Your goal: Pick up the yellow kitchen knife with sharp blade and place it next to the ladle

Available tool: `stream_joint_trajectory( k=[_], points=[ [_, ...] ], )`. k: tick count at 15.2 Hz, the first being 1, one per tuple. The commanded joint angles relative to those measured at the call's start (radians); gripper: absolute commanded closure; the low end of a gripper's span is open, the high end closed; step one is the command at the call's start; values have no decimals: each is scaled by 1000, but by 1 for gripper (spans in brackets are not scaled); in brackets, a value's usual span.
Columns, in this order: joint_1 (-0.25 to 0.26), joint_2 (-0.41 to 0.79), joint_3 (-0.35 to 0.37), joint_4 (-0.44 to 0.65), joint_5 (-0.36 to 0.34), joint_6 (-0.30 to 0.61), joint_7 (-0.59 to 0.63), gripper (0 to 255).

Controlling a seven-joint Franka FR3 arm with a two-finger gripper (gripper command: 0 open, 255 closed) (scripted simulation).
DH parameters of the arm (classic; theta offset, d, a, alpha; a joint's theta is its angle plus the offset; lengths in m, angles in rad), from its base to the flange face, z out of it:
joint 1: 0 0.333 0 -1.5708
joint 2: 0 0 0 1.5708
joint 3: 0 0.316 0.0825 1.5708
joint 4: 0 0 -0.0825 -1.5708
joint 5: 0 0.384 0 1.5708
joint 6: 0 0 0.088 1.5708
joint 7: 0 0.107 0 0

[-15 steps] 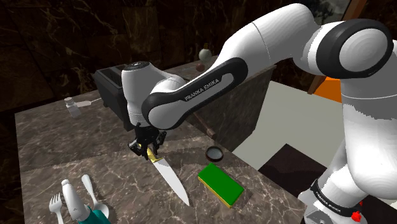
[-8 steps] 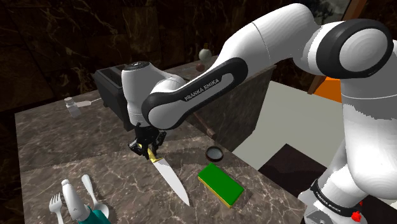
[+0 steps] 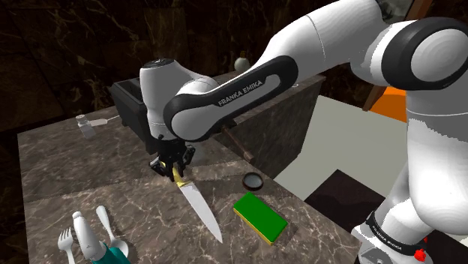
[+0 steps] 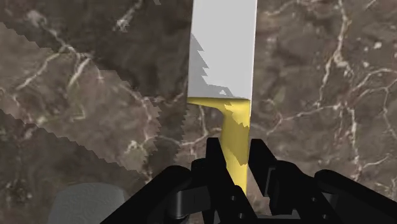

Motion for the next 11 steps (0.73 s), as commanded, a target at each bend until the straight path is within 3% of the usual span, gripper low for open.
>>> stream_joint_trajectory(
  k=[1, 11],
  points=[
    [-1, -10, 4, 16, 7, -25, -4, 255],
    [-4, -50, 17, 97, 32, -141, -18, 255]
  ],
)
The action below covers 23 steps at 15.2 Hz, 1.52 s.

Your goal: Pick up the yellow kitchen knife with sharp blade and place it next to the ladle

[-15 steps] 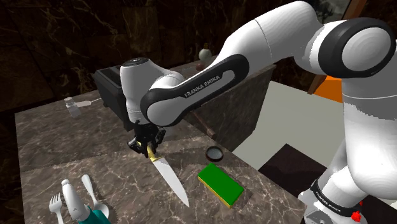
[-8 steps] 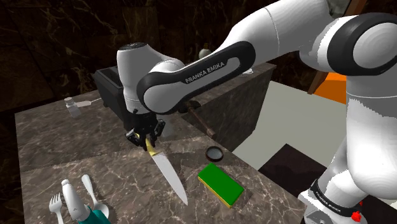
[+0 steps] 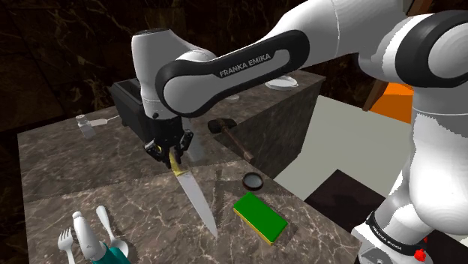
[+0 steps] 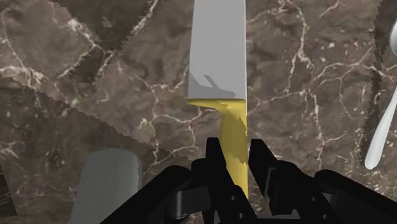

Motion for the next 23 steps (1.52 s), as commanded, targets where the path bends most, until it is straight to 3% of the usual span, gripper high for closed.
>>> stream_joint_trajectory(
  k=[1, 3, 13, 23],
  points=[
    [1, -4, 2, 22, 3, -26, -1, 255],
    [2, -9, 4, 41, 7, -49, -3, 255],
    [-172, -73, -47, -33, 61, -29, -231, 255],
    [-308, -40, -113, 25, 75, -55, -441, 255]
  ],
)
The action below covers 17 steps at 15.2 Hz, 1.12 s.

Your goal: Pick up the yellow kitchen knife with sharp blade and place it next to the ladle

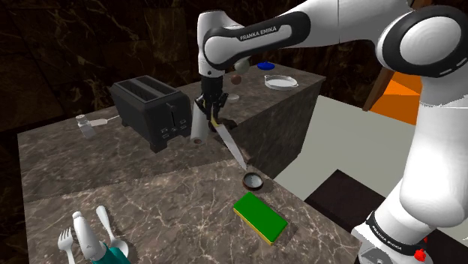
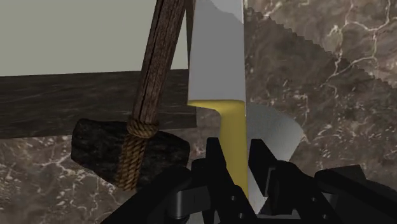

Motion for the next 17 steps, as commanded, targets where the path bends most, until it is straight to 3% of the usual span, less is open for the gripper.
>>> stream_joint_trajectory(
  k=[1, 10, 17],
  points=[
    [-26, 22, -15, 29, -2, -9, -44, 255],
    [-118, 144, -72, 220, -17, -83, -211, 255],
    [-164, 314, -113, 501, -39, -195, -331, 255]
  ],
)
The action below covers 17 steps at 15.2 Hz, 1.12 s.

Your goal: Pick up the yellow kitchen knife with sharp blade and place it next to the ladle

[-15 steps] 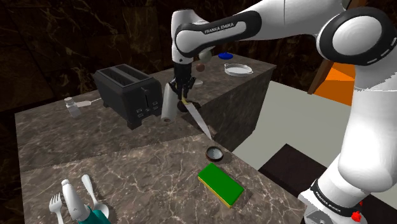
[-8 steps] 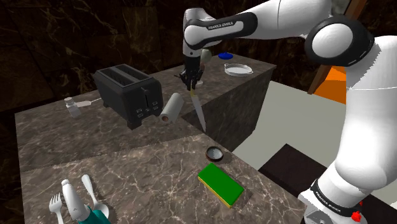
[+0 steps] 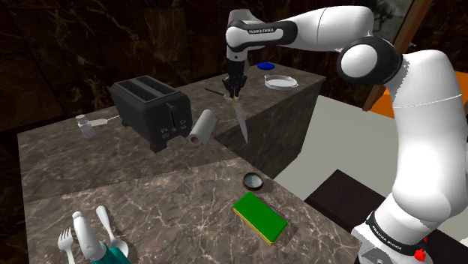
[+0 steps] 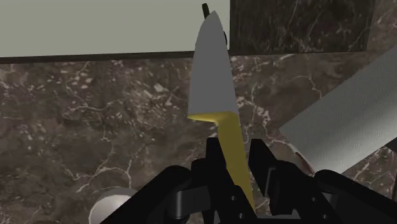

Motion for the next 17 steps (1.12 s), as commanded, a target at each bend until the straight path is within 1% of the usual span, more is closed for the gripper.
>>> stream_joint_trajectory(
  k=[1, 3, 5, 7, 10, 17],
  points=[
    [-6, 68, -12, 116, -8, -47, -35, 255],
    [-7, 152, -25, 262, -17, -109, -71, 255],
    [6, 268, -40, 471, -28, -199, -106, 255],
    [-6, 240, -38, 393, -25, -150, -103, 255],
    [-19, 219, -35, 312, -23, -92, -99, 255],
    [-36, 201, -34, 185, -23, 16, -94, 255]
  ],
)
